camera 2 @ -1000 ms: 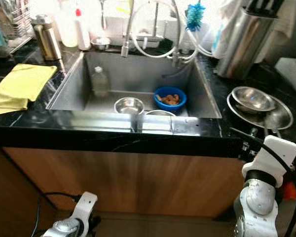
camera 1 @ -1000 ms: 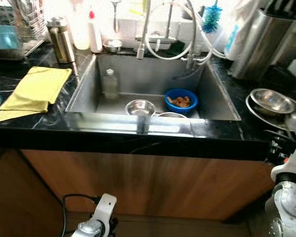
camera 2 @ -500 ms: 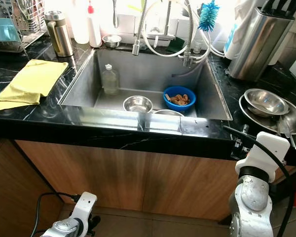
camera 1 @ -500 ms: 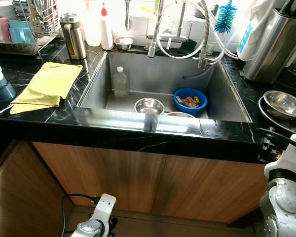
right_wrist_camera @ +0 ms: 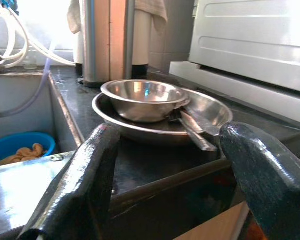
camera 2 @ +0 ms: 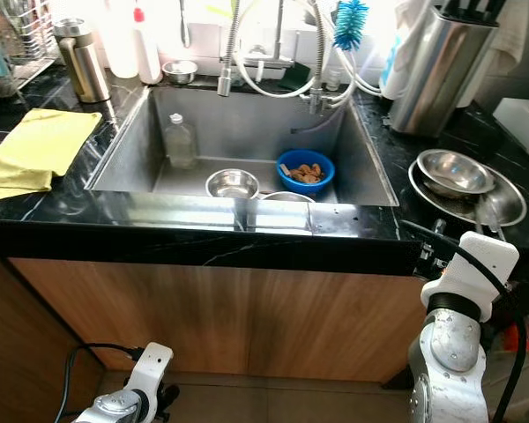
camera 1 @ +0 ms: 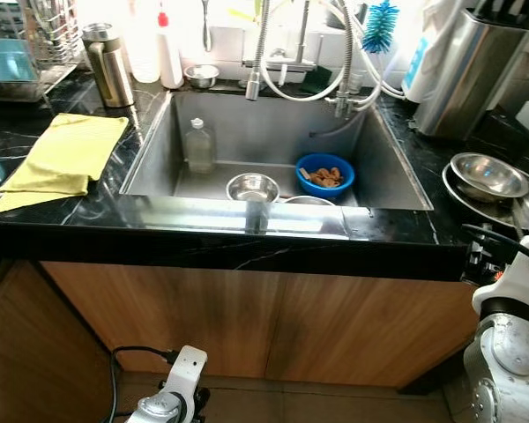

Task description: Kitchen organization

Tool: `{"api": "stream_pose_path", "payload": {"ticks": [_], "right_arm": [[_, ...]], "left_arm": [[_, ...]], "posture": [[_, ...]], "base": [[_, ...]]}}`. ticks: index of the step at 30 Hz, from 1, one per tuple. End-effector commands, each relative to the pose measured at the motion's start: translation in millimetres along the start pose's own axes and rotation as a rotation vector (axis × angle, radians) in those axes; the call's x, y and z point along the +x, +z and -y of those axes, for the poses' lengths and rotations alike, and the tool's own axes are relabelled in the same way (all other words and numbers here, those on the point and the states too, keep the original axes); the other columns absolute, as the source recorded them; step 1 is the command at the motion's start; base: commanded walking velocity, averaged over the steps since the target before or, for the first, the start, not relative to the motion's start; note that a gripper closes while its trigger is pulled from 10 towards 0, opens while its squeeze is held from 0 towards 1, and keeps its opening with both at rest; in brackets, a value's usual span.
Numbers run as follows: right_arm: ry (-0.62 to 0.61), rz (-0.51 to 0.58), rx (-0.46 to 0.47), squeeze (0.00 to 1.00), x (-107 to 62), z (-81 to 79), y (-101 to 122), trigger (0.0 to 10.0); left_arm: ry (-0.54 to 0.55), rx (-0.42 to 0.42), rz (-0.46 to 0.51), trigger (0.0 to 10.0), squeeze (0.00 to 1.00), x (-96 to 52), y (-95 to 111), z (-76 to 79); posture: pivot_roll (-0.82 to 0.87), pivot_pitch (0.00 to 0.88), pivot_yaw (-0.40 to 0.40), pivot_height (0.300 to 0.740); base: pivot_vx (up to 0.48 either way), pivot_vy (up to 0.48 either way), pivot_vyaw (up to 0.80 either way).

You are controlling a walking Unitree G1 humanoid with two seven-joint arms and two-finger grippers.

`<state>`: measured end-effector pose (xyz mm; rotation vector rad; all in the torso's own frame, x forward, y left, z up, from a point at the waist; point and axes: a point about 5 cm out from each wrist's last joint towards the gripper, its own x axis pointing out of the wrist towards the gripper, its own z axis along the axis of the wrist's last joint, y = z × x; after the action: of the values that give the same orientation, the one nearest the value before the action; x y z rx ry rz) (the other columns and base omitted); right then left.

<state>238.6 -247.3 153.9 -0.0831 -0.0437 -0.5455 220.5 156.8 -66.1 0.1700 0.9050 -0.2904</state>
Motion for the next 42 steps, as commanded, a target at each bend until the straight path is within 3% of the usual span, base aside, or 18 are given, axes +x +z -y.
{"api": "stream_pose_path", "payload": {"ticks": [1, 14, 26, 42], "right_arm": [[-0.016, -0.005, -0.007, 0.0, 2.4, 2.9, -1, 10.0], [-0.145, -0.06, 0.055, 0.0, 12.0, 27.2, -6, 10.0], [-0.117, -0.131, 0.041, 0.0, 17.1, 24.3, -15, 10.0], [-0.126, -0.111, 0.051, 0.0, 26.8, 24.4, -7, 10.0]], "left_arm": [[0.0, -0.004, -0.025, 10.0, 0.0, -0.6, -6, 0.2], [-0.002, 0.004, -0.03, 10.0, 0.0, -1.2, -8, -0.6], [0.004, -0.003, -0.034, 10.0, 0.0, -1.5, -10, -0.8], [0.008, -0.009, -0.036, 10.0, 0.0, -1.8, -11, -1.2]], "posture": [[0.14, 0.053, -0.081, 0.732], [0.15, 0.036, -0.082, 0.732], [0.16, 0.044, -0.083, 0.732], [0.16, 0.051, -0.082, 0.732]], "base": [[0.0, 0.0, 0.0], [0.0, 0.0, 0.0], [0.0, 0.0, 0.0], [0.0, 0.0, 0.0]]}}
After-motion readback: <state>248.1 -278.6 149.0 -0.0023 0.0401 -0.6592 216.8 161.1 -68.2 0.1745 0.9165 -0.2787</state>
